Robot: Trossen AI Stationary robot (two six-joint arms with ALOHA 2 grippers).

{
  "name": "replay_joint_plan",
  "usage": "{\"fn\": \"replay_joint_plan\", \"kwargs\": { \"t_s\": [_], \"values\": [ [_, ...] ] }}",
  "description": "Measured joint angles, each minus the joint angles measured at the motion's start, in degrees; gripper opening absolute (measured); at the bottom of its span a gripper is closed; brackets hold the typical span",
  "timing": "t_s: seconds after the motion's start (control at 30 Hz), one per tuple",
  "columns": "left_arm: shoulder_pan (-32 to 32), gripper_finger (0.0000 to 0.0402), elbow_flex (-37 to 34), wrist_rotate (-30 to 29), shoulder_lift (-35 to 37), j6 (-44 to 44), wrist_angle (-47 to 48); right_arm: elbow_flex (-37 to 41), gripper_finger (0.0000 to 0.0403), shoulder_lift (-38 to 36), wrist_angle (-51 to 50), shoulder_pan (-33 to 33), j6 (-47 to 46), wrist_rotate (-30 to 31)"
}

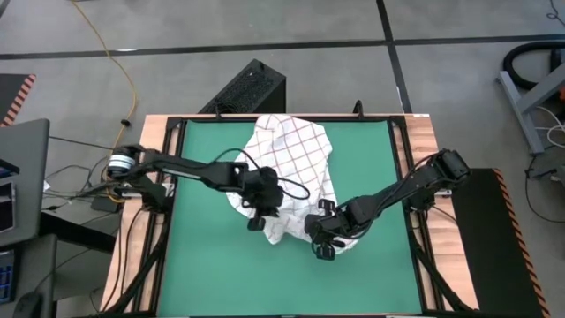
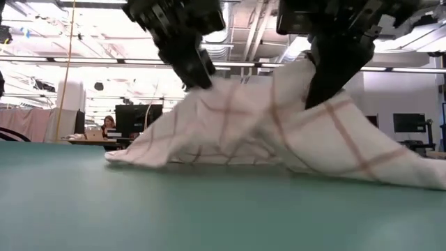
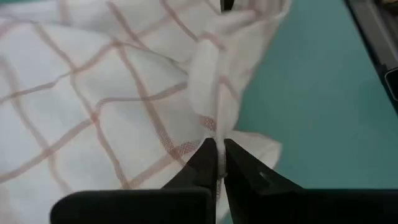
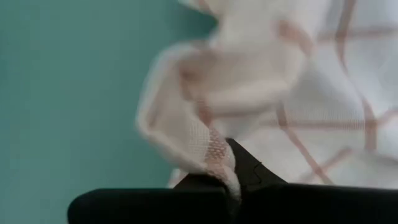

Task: Roll towel
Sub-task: Roll the white towel

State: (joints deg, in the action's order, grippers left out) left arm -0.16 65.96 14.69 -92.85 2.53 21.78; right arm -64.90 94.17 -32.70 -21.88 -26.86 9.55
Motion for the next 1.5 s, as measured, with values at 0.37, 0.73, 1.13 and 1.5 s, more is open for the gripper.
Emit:
{"fn": "replay_joint_plan", "kwargs": {
  "t_s": [0.37,0.73,1.13,1.5],
  "values": [
    [0.00,0.0002,-3.30,-6.31,6.04,2.77,12.74,-0.50,0.0078,-0.26,2.21,2.50,-0.81,2.70],
    [0.24,0.0001,-7.05,-10.02,5.72,3.22,15.04,-0.48,0.0228,-0.13,2.62,-1.18,-4.18,7.52],
    [0.64,0.0001,-6.69,-12.79,6.61,0.36,16.38,8.78,0.0231,-0.02,20.27,-0.40,-7.96,13.02],
    [3.77,0.0001,0.24,-17.00,17.01,-0.92,22.77,10.43,0.0231,-0.04,22.30,-3.18,-4.92,13.08]
  ]
}}
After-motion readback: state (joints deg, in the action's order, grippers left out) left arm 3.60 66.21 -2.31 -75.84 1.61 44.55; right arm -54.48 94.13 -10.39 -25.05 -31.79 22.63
